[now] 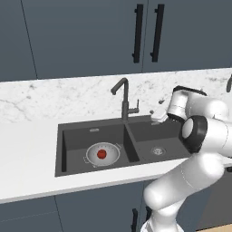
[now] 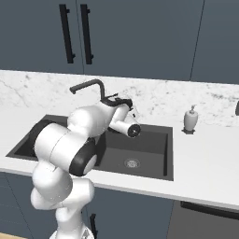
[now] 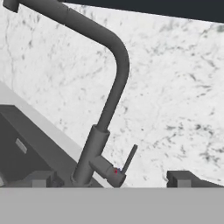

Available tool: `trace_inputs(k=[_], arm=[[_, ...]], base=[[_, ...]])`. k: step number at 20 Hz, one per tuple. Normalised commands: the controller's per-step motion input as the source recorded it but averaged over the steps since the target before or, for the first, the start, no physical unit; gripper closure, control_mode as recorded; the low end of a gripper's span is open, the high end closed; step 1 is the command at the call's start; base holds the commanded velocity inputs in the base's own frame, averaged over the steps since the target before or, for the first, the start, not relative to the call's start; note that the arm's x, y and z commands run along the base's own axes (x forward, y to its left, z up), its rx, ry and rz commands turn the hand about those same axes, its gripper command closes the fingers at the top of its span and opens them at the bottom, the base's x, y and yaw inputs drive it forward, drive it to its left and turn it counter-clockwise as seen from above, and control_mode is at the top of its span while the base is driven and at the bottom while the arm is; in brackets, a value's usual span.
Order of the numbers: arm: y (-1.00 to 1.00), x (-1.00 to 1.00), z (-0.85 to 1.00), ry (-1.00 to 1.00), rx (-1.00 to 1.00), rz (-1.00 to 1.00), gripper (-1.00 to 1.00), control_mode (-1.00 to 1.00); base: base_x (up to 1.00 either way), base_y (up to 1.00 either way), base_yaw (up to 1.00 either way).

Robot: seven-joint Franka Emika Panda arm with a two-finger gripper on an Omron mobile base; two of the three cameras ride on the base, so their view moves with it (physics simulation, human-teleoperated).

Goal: Put the colander in the sink, put the apple in the colander, and turn on the sink faucet and pour water over the colander.

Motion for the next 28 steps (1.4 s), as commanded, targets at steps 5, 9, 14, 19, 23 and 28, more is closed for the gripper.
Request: trace_inputs(k=[5, 9, 14, 19, 23, 28], arm=[[0.01, 0.27, 0.0, 0.0, 0.0, 0.0, -1.0, -1.0], [0.0, 0.29, 0.0, 0.0, 0.0, 0.0, -1.0, -1.0], [0.02, 0.25, 0.0, 0.01, 0.0, 0.0, -1.0, -1.0], [0.06, 0.34, 0.0, 0.0, 0.0, 0.0, -1.0, -1.0], [0.02, 0.41, 0.0, 0.0, 0.02, 0.0, -1.0, -1.0], [0.08, 0.3, -0.06, 0.0, 0.03, 0.01, -1.0, -1.0]], base=[[0.0, 0.0, 0.0], [0.0, 0.0, 0.0], [0.0, 0.0, 0.0], [0.0, 0.0, 0.0], [0.0, 0.0, 0.0], [0.0, 0.0, 0.0]])
